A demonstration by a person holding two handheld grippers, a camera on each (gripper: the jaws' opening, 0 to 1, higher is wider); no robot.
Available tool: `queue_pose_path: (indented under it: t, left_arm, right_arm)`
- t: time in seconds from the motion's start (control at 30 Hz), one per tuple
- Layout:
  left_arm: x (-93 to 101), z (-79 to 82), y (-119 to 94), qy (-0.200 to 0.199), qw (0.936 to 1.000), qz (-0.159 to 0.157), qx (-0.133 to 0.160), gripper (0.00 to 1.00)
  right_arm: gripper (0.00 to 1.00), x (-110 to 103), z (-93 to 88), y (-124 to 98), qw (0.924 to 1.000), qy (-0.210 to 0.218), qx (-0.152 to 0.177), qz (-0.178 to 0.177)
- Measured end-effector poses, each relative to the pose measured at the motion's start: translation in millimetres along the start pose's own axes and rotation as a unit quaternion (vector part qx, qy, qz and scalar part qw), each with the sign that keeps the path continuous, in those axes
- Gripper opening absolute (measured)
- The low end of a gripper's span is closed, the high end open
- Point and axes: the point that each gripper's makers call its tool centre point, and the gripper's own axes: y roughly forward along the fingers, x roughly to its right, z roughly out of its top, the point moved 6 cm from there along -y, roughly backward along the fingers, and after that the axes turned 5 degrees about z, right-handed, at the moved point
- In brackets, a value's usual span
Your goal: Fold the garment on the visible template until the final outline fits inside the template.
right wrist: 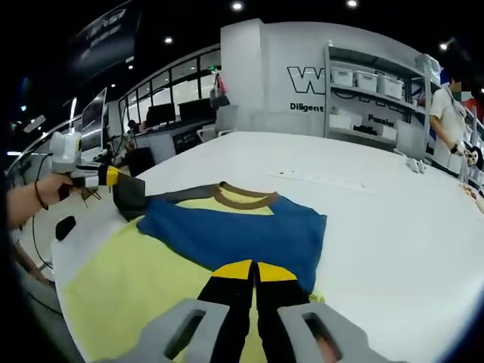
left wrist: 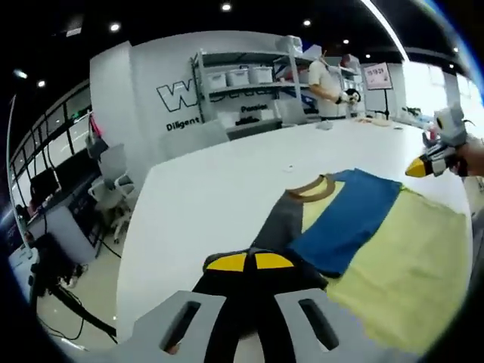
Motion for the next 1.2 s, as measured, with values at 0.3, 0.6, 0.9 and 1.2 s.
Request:
queue_pose_path:
  t: [0.3,0.6,0.9,1.2]
  left_arm:
    - [26.2,15.0,-32.3,-0.017,0.9985,-0.034,0.039,0.0]
    - [51.0,20.1,-56.8,-0.007,0.9963,-0.063,0.058,0.0]
    - [59.4,22.2,-56.6,0.0,0.9952,-0.081,0.055,0.0]
    - [68.2,33.3,-62.4,-0.022,0.9945,-0.088,0.052,0.0]
  right_arm:
    - [0.0,-46.4,0.3,11.4,0.9955,-0.055,0.001,0.077]
    - [0.1,-102.7,5.1,16.5,0.9742,-0.137,0.017,0.178]
    - [0.36,-162.0,4.8,28.7,0.9518,-0.212,0.024,0.221]
    - [0.5,-208.2,19.7,43.6,0.9314,-0.287,0.068,0.213]
